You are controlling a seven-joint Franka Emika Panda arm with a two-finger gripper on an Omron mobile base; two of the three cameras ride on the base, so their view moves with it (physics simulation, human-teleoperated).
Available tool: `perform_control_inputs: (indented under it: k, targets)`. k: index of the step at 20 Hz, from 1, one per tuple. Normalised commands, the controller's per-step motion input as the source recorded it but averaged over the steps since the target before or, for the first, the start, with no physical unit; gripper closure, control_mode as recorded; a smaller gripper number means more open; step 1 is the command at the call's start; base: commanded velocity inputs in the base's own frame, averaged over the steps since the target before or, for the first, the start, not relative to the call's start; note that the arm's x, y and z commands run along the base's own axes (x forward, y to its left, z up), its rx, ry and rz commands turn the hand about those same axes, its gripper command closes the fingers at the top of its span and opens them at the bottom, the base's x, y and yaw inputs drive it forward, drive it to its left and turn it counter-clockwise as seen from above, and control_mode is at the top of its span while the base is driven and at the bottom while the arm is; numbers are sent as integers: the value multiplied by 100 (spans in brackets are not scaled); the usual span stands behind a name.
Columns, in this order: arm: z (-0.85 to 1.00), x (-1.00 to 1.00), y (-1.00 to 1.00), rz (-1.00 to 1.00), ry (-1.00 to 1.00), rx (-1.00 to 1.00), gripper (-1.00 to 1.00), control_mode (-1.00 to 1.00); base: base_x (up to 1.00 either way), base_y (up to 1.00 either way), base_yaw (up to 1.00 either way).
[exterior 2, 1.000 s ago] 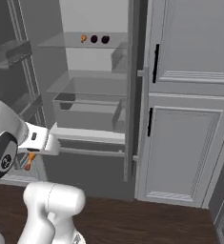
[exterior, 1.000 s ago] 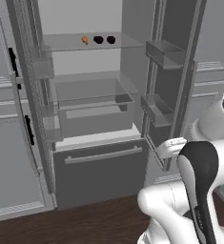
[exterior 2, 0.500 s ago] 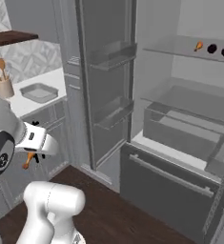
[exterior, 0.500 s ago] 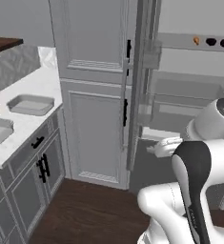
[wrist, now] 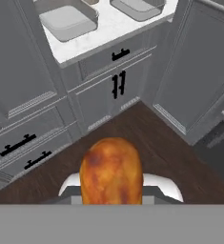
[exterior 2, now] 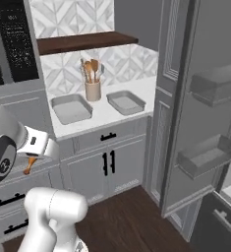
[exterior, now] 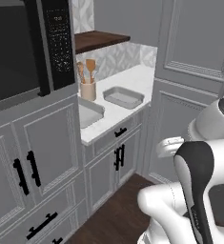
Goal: Place one eggplant and one chicken drumstick in each tupperware on the nearby counter, to pack two identical lunches.
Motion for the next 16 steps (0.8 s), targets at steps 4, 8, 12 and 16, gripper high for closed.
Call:
perform_control_inputs:
  k: [4,8,12,16]
  targets:
    - [0,0,0,0,0,0,100,100,100,2,39]
    - [0,0,0,0,0,0,100,100,100,-18,8]
    - [0,0,0,0,0,0,100,100,97,-28,0]
    - [0,0,0,0,0,0,100,100,58,-32,0]
